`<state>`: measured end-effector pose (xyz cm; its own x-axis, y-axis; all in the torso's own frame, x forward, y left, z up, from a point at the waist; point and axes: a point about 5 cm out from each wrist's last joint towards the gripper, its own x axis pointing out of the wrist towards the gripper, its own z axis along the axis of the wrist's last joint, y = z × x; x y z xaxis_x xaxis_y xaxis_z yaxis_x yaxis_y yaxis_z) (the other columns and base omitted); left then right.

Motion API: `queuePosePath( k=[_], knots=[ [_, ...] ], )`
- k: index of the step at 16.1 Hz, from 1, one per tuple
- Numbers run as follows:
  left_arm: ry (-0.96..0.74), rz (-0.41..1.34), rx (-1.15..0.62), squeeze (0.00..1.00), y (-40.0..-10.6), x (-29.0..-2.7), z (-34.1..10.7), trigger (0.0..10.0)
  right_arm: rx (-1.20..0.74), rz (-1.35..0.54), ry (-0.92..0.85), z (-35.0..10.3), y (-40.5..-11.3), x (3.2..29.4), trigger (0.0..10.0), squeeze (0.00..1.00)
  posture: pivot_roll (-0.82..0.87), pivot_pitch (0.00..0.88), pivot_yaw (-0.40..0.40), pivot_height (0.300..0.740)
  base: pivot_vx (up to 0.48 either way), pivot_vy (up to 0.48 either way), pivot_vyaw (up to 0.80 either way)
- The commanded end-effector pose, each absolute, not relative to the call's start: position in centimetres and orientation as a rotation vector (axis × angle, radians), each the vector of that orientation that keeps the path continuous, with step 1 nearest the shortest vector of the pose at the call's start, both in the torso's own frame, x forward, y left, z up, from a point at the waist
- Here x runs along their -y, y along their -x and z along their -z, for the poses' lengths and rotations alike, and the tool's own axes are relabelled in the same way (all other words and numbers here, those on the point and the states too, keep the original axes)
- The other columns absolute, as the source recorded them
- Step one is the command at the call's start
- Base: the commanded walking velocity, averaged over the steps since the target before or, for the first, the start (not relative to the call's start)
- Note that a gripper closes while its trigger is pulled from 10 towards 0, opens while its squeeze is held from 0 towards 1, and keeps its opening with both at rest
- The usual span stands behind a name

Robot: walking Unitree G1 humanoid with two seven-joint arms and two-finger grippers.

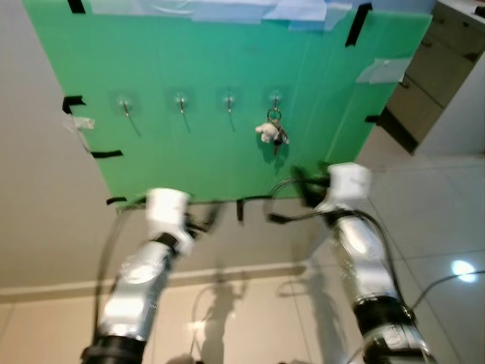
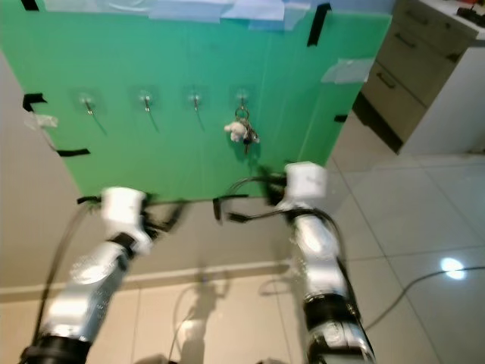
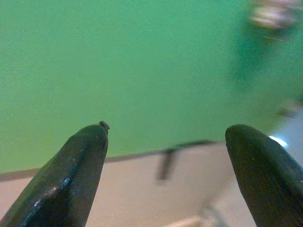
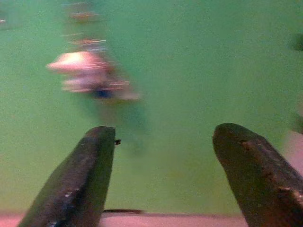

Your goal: Hang keys on a hook

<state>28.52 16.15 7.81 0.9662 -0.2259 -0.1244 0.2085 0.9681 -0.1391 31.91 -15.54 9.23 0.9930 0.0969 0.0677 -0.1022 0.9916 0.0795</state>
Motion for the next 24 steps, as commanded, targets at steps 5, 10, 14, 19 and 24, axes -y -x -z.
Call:
queuePosePath(
  k=[5,10,14,19,24],
  knots=[
    [-0.069,0.224,-0.098,0.00,-27.8,-17.0,-8.1,10.0,-0.015,0.020,-0.021,-7.1,-26.9,18.9,10.0,1.00,-0.03,0.000,0.042,0.740,0.000,0.000,0.00],
    [-0.029,0.243,-0.099,0.00,-27.0,-15.5,-8.0,10.0,-0.167,-0.006,0.047,-4.6,-24.0,18.9,10.0,1.00,-0.03,0.000,0.040,0.740,0.000,0.000,0.00],
    [0.011,0.183,-0.121,0.00,-27.1,-14.8,-7.5,10.0,-0.161,-0.040,-0.012,-5.7,-25.8,18.3,10.0,0.00,-0.03,0.000,0.023,0.740,0.000,0.320,0.00],
    [0.020,0.201,-0.101,0.00,-27.5,-14.2,-7.6,10.0,-0.190,-0.034,0.030,-5.8,-26.3,18.3,10.0,0.00,-0.04,0.000,0.017,0.740,0.000,0.238,0.00],
    [0.010,0.261,-0.103,0.00,-28.5,-14.9,-7.6,10.0,-0.190,-0.012,0.023,-5.9,-26.5,18.6,10.0,0.00,-0.05,0.000,0.024,0.740,0.000,0.000,-0.73]
  ],
)
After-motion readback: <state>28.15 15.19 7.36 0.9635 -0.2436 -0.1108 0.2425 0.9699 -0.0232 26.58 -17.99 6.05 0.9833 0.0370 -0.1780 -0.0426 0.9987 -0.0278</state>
